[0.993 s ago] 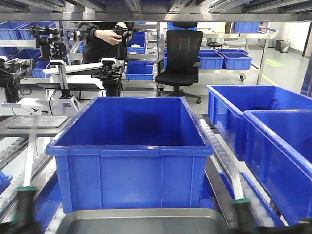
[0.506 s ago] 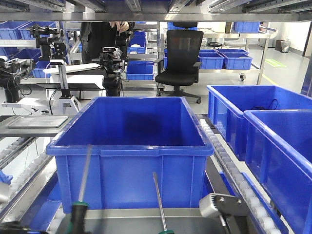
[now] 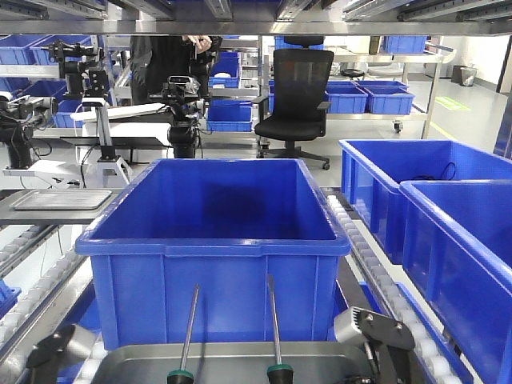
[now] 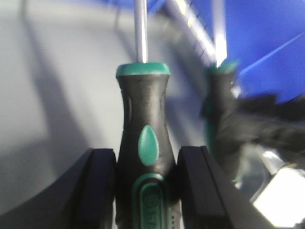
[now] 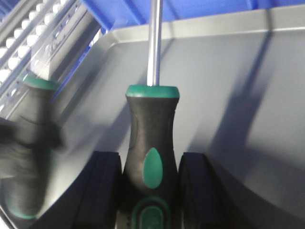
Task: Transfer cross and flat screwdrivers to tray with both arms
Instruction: 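Lower both held screwdrivers down onto the grey metal tray, then open both grippers to release the screwdrivers onto the tray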
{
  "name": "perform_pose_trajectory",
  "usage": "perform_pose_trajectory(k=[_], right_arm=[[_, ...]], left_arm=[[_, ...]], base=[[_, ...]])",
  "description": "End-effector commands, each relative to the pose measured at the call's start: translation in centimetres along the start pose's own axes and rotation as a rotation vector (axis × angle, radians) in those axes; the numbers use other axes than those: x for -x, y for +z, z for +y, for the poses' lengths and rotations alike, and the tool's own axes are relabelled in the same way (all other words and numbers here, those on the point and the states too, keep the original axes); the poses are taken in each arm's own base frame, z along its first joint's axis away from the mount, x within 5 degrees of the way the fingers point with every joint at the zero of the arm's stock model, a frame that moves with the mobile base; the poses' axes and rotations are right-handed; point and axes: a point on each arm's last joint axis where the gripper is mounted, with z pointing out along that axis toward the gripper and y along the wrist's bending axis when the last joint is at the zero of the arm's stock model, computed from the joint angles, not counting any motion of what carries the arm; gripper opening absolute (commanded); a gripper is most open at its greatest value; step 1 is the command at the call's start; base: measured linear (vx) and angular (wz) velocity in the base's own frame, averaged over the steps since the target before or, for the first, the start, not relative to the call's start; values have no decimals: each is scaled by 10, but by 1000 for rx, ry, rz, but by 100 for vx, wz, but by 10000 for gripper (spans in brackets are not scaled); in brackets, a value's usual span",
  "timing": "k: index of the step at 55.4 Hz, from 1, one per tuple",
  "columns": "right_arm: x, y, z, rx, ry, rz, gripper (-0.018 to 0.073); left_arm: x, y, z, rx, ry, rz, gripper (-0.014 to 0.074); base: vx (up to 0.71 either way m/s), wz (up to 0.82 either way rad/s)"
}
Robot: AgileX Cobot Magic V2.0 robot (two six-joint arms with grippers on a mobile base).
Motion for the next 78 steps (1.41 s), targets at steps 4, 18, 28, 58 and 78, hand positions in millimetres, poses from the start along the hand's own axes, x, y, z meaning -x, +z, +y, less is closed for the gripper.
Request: perform_pose_trajectory(k=[4, 18, 28, 58, 78], right_arm=[[13, -7, 7, 10, 7, -75, -7], [14, -7, 7, 3, 25, -91, 35], [12, -7, 8, 19, 23, -71, 168], [9, -7, 10, 36, -50, -32, 549], [14, -31, 21, 81, -122, -108, 410]], left_arm=[[10, -1, -7, -14, -22, -57, 3], [14, -1, -4, 19, -19, -96, 34], [13, -1, -5, 10, -19, -85, 152], [11, -1, -6, -2, -9, -65, 552], [13, -31, -26, -78, 145, -150, 387]], base=[[0, 0], [0, 0], [0, 0], [0, 0], [0, 0]])
